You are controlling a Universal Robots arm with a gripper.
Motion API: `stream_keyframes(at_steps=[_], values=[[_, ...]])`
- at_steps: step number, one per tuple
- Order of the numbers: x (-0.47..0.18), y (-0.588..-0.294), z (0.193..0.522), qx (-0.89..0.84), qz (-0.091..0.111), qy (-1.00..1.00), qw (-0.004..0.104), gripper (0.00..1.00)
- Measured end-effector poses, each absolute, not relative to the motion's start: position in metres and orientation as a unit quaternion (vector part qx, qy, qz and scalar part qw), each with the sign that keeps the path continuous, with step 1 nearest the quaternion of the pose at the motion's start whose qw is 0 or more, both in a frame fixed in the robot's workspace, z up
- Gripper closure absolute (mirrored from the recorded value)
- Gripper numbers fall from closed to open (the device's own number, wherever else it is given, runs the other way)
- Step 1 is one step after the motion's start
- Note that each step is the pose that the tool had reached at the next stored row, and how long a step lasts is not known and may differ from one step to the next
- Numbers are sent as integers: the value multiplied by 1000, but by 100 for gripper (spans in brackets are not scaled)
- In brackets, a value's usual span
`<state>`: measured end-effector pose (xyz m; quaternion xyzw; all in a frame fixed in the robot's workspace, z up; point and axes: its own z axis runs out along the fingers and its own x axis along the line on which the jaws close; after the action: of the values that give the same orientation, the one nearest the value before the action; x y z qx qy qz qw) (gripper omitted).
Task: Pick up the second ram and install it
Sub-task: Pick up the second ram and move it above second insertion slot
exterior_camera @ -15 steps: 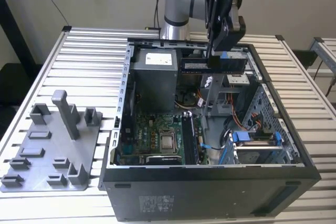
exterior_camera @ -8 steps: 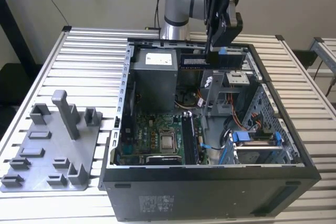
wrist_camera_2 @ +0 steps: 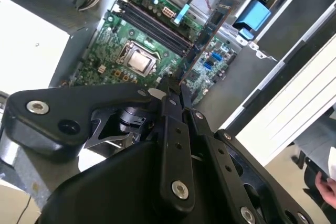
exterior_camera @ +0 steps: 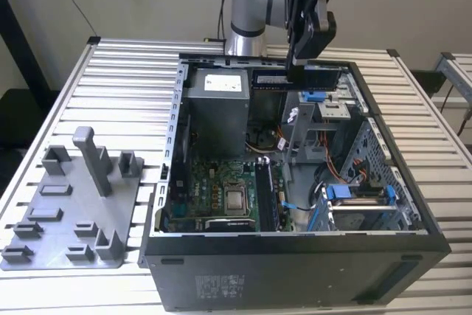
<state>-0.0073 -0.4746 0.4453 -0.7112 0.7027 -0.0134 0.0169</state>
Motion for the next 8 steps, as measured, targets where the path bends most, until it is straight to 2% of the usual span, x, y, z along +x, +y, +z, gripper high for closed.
stream_keyframes(at_steps=[8], values=[[-7,-458,445,-711,-8,703,22,86]])
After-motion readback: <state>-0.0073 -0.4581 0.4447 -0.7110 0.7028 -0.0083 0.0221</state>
